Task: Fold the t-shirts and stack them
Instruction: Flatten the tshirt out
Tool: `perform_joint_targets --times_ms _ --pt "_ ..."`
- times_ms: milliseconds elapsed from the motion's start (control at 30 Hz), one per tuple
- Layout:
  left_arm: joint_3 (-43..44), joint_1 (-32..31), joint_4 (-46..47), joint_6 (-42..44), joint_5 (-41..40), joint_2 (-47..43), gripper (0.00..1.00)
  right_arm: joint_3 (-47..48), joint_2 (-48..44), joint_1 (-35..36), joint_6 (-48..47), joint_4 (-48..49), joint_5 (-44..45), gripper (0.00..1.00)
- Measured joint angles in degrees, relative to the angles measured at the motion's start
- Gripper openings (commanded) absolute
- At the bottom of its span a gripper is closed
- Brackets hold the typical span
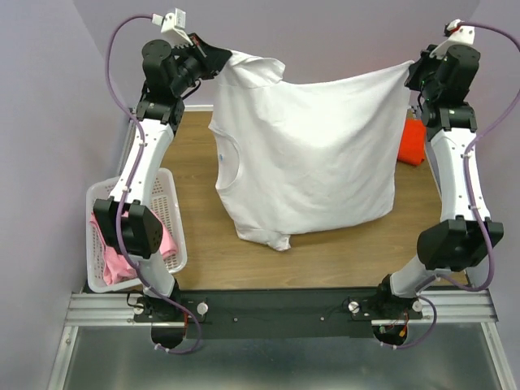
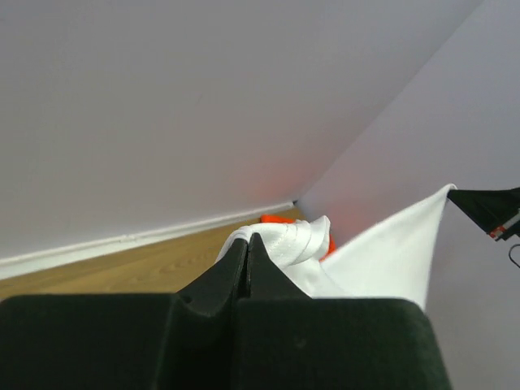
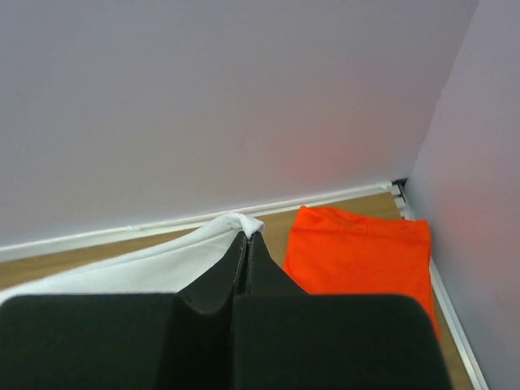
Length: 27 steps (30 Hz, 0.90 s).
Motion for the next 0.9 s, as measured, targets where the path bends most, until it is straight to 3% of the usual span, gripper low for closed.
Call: perform_joint_targets --times_ms 267,433,600,900 --pt "9.1 -0.1 -2.8 1.1 2.0 2.7 0.00 1.2 2.6 0.0 0.0 -0.5 0.0 0.00" --pt "9.2 -0.1 -2.5 3.3 2.6 0.1 0.00 1.6 0.3 0.1 0.7 -0.1 0.0 0.00" --pt "5.3 -0.1 -2.6 5.2 3.1 -3.1 0.00 -0.6 -6.4 0.8 1.3 0.1 -0.5 0.00" --pt "-7.0 -0.1 -3.0 10.0 2.5 -21.6 0.00 -8.2 -26.4 1.9 3.6 0.8 -1.5 0.00"
